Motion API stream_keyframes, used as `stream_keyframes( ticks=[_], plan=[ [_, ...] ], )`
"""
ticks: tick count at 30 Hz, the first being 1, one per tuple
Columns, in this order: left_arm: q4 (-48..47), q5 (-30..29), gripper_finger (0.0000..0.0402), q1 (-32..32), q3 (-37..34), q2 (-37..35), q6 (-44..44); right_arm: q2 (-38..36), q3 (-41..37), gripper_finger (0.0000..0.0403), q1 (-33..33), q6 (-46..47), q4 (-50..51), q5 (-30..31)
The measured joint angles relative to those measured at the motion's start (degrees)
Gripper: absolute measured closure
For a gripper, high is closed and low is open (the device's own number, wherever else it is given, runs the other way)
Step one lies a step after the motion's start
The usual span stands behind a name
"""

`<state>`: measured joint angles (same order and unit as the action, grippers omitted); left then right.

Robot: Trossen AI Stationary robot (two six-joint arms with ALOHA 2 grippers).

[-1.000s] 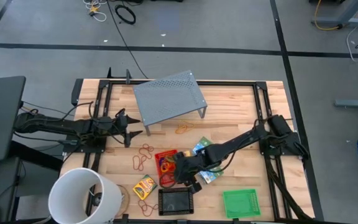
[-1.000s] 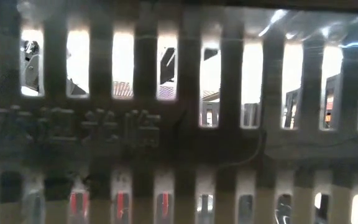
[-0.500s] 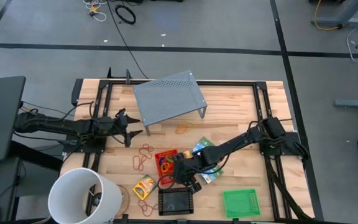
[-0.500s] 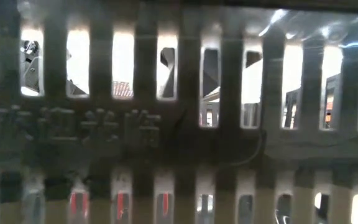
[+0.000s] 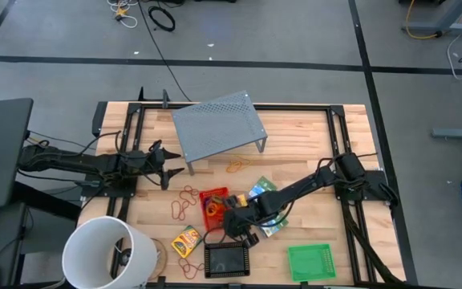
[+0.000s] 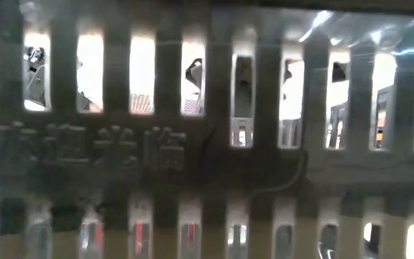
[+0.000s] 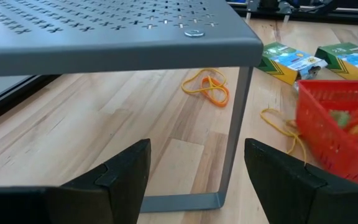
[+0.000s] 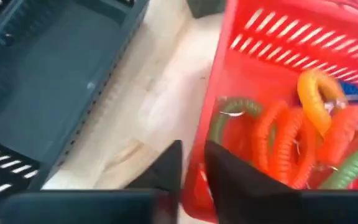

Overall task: Pick & Place Office Desk Supplies
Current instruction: Put the red bin on the shelf

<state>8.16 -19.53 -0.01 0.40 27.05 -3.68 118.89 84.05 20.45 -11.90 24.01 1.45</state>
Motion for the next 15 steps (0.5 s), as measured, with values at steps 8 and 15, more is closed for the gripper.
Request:
stream_keyframes(
  ticks=[8,15],
  plan=[
    [0.0,0.0,0.014,0.0,0.0,0.0,-0.1,-0.1,0.1,0.0393,0.8,-2.2,1.9,4.1],
    [0.0,0.0,0.014,0.0,0.0,0.0,-0.1,-0.1,0.1,0.0393,2.6,-2.3,3.5,11.9]
  ],
)
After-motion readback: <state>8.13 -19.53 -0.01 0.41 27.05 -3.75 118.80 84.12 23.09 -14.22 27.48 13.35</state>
